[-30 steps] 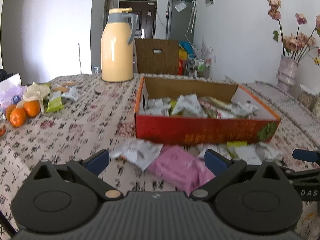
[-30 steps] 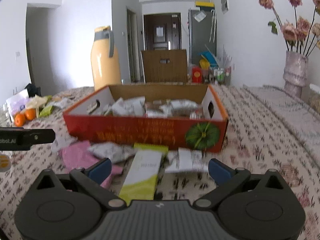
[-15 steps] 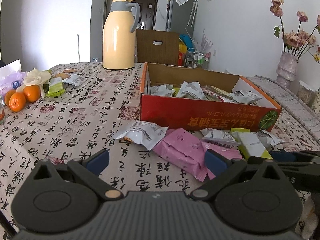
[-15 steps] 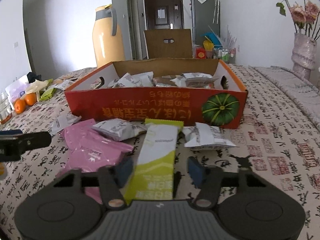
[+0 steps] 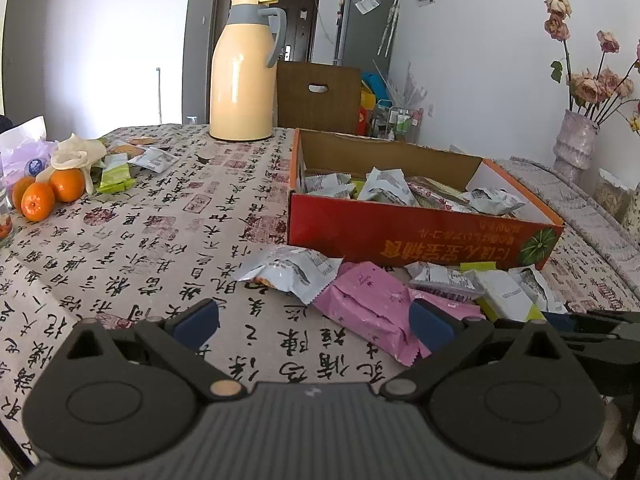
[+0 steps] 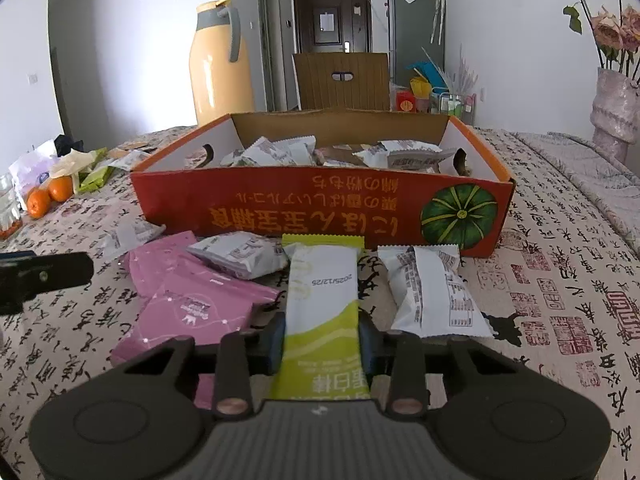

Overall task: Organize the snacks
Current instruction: 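Grasp the yellow-green snack bar with the right tool, then grasp a white sachet with left tool while right tool holds the bar, then carry the bar and sachet into the box and open both tools, then withdraw both tools from the box toward the remaining snacks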

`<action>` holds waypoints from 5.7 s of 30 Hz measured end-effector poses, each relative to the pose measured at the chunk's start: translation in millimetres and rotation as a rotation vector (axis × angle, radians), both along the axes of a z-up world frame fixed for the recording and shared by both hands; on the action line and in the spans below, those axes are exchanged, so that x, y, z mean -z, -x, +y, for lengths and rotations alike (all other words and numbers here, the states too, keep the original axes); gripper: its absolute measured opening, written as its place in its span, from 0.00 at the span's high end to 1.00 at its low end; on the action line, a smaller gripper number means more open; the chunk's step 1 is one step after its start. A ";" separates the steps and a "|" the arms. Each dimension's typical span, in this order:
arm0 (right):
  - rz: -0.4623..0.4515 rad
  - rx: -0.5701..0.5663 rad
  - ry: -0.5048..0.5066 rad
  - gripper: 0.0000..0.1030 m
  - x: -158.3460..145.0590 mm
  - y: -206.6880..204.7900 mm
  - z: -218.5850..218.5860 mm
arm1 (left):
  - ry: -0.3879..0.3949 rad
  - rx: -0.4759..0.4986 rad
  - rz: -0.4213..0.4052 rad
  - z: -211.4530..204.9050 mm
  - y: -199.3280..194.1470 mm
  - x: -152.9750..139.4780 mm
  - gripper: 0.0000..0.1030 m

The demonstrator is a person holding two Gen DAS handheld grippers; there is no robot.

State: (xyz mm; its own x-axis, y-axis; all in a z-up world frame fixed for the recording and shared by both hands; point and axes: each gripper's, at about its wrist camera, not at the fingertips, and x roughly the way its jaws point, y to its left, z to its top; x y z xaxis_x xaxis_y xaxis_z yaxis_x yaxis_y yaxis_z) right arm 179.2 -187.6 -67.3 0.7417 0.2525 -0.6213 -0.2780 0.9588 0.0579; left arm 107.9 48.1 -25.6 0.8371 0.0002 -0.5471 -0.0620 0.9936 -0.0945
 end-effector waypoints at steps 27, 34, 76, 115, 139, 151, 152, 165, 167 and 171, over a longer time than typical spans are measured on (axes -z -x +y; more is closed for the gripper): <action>-0.162 0.164 -0.057 0.67 -35.3 17.7 -67.7 | -0.076 0.004 0.216 22.7 -103.9 15.7 0.00; -0.150 0.199 -0.061 0.67 -28.6 8.4 -80.3 | -0.025 -0.018 0.259 34.0 -116.3 24.5 0.09; -0.240 0.138 -0.092 0.66 -54.3 -0.7 -68.8 | -0.051 0.117 -0.112 -24.1 -46.6 -59.2 0.56; -0.204 0.106 -0.115 0.65 -46.3 -160.0 -51.4 | -0.031 0.007 -0.075 -51.0 -167.9 -30.9 0.52; -0.270 0.132 -0.154 0.00 -59.8 -141.5 -60.4 | -0.008 -0.066 -0.125 -48.3 -151.6 -47.7 0.00; -0.309 0.132 -0.116 0.00 -88.0 -106.1 -61.8 | -0.007 -0.052 -0.151 -51.9 -120.3 -70.2 0.00; -0.311 0.131 -0.114 0.00 -89.4 -102.2 -62.1 | -0.006 -0.051 -0.152 -51.8 -116.2 -71.3 0.00; -0.285 0.105 -0.097 0.00 -83.9 -47.0 -60.8 | -0.010 -0.038 -0.142 -48.1 -72.0 -69.5 0.00; -0.276 0.102 -0.093 0.00 -80.7 -39.4 -60.7 | -0.007 -0.036 -0.137 -46.8 -66.5 -67.2 0.00; -0.252 0.100 -0.089 0.00 -73.7 -27.5 -62.8 | 0.002 -0.025 -0.119 -44.2 -56.9 -61.8 0.00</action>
